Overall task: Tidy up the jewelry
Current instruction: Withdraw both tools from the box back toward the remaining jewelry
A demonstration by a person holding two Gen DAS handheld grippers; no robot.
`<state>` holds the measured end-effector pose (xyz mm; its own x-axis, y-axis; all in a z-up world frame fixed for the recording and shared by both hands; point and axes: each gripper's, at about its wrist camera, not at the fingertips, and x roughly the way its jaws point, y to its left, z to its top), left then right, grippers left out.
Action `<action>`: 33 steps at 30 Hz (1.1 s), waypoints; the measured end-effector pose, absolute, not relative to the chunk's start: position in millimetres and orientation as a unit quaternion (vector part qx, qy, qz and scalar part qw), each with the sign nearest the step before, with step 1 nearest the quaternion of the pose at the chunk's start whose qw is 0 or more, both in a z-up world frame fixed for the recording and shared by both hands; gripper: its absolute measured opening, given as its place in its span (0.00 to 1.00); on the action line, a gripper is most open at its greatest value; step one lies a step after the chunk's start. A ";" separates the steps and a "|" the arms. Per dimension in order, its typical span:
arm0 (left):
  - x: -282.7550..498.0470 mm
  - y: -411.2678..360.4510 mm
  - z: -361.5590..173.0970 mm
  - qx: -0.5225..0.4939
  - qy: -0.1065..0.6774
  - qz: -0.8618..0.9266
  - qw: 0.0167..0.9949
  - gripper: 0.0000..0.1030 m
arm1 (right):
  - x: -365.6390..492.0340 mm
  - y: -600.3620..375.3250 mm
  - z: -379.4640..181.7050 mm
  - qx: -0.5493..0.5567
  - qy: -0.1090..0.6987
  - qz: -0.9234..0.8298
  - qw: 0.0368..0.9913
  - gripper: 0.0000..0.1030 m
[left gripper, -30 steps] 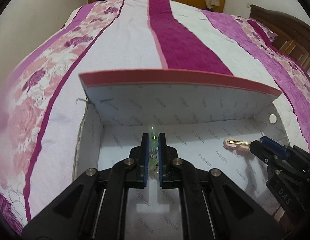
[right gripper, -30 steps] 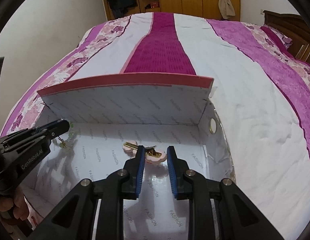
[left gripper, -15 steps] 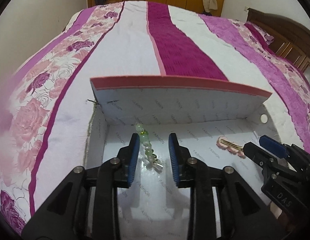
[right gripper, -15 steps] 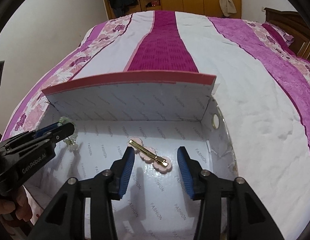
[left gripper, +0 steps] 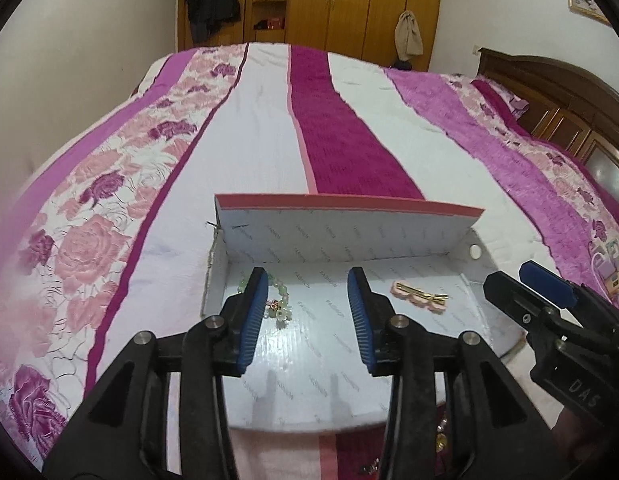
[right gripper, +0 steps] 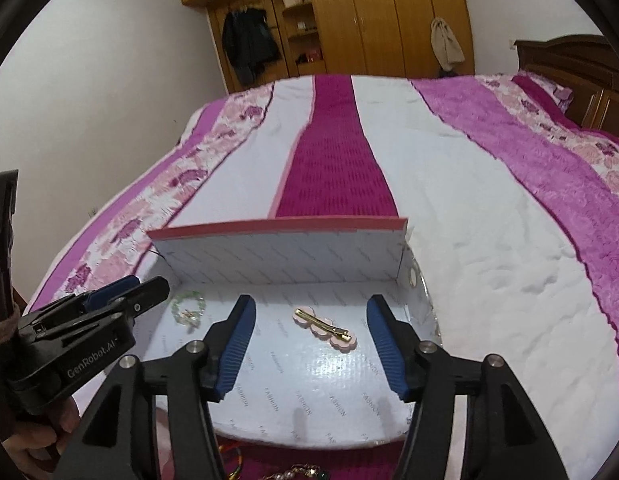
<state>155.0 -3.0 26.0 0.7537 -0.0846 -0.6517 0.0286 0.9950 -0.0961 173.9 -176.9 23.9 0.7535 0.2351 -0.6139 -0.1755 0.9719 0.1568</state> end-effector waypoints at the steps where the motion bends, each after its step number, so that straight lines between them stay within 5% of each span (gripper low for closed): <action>1: 151.7 -3.1 28.2 -0.038 0.346 -0.030 0.937 0.33 | 169.6 -176.7 26.6 0.045 0.329 0.113 0.937 0.61; 33: 24.2 11.3 42.9 -0.027 0.318 -0.048 0.947 0.38 | 33.0 -189.6 32.3 0.022 0.309 0.145 0.940 0.64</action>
